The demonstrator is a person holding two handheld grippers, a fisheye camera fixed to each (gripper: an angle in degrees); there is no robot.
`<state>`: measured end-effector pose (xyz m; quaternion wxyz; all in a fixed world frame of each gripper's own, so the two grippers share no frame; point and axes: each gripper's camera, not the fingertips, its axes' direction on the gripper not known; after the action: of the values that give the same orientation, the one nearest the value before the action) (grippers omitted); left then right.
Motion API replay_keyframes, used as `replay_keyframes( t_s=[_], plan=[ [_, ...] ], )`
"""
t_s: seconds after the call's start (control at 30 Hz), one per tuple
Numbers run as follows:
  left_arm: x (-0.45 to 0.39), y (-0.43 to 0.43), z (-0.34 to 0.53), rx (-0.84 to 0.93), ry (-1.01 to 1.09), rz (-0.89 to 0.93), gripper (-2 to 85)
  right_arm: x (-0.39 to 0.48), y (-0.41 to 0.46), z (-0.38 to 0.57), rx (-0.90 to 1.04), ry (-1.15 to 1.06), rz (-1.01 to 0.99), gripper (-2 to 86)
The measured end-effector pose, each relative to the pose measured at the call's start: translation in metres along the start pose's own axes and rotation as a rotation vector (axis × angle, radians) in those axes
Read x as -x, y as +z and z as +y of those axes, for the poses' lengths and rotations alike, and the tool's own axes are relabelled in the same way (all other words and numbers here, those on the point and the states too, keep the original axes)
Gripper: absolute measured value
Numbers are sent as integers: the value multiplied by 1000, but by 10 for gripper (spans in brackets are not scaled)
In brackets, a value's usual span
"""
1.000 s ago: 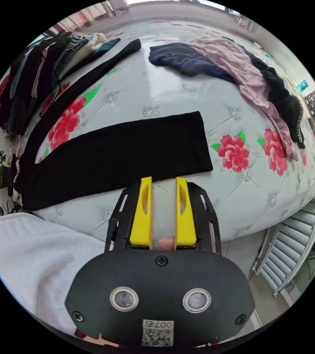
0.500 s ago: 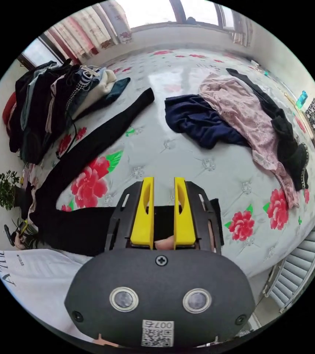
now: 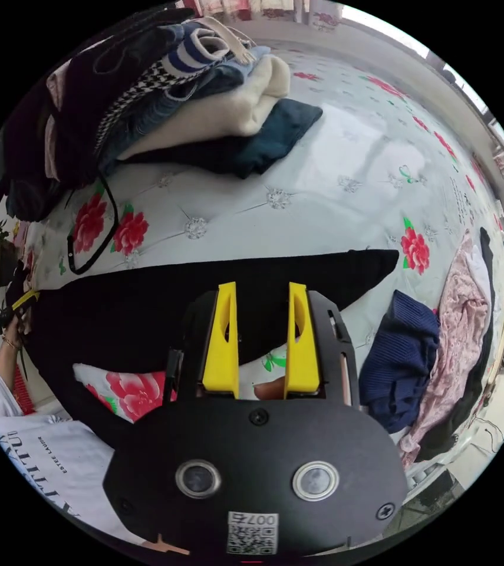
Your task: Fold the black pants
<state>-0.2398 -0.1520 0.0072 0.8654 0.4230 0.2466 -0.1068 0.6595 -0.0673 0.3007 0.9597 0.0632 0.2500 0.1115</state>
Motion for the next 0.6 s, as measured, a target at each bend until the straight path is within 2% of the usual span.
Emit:
replay_keyframes(
  t_s=[0.03,0.1,0.23,0.37,0.5,0.6],
  plan=[
    [-2,-1,2,-4,16,0,48,3,19,-5,74,-14,17,58],
    [-5,-2,8,-14,18,12,3,14,12,1,-40,-66,49,42],
    [16,-8,21,-19,-114,132,-7,28,0,6,-3,-88,65,10],
    [34,-63,57,-170,-202,226,-9,22,-83,51,-260,-85,-29,0],
    [31,-151,126,-411,-173,328,-10,15,-163,121,-455,-116,-71,-1],
    [19,-200,194,-519,-123,354,-10,9,-212,198,-577,-98,-66,-1]
  ],
)
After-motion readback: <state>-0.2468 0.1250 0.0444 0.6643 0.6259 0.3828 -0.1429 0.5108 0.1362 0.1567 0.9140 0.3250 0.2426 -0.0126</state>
